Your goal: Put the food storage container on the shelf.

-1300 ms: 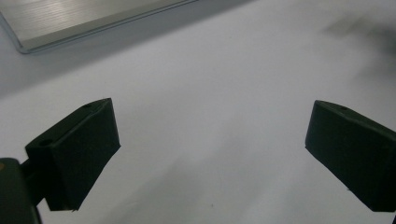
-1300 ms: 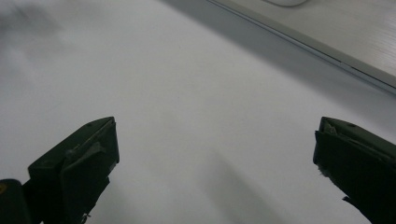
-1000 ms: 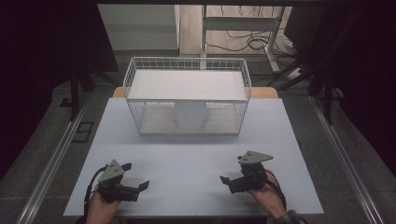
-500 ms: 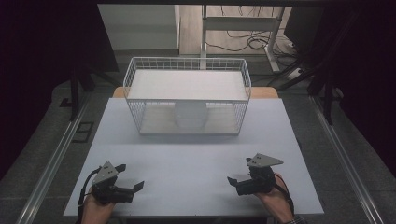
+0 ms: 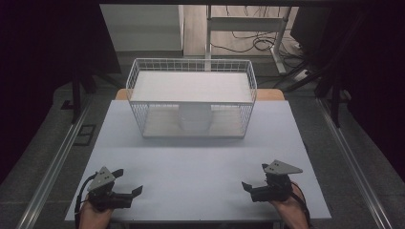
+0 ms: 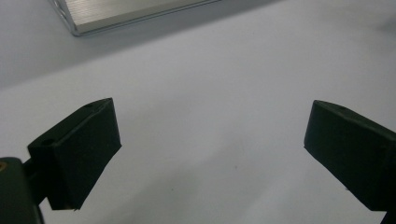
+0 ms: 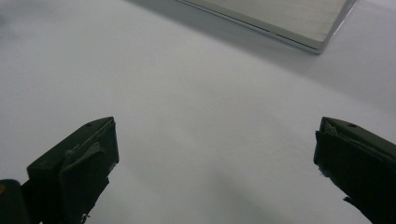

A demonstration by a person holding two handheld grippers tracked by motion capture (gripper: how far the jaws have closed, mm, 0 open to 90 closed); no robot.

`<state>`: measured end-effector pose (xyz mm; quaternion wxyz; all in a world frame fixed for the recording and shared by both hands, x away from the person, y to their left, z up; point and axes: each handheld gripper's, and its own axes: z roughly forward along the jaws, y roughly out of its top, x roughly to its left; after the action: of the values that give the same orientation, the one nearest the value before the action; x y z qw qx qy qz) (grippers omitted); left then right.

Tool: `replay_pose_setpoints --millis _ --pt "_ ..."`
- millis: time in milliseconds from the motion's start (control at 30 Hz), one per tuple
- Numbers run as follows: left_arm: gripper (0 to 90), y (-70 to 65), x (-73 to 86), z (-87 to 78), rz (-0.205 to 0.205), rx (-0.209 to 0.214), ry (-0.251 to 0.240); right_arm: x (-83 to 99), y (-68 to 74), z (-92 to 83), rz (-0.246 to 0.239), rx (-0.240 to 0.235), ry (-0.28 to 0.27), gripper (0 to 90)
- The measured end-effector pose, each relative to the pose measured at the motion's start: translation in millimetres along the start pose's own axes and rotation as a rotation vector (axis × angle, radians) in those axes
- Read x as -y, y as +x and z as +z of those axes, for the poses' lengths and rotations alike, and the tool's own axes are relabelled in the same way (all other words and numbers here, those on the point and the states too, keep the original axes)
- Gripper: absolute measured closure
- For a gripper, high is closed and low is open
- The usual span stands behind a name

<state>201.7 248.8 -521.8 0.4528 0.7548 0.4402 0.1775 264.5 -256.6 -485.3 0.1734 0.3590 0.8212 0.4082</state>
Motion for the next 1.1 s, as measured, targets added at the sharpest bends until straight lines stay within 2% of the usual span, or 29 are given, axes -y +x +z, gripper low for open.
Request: replay_pose_setpoints --millis 667,967,1100 --pt "3.3 7.3 7.5 -11.0 -0.029 -0.027 -0.006 26.3 -15.1 -27.3 0.080 0.067 -0.005 0.0" --pt "3.4 9.6 10.1 -11.8 -0.045 -0.016 -0.010 39.9 -15.5 -31.7 0.111 0.072 0.020 0.0" --pt "3.9 11.2 10.5 -11.6 -0.057 -0.012 -0.011 41.0 -14.5 -34.4 0.111 0.085 0.008 0.0"
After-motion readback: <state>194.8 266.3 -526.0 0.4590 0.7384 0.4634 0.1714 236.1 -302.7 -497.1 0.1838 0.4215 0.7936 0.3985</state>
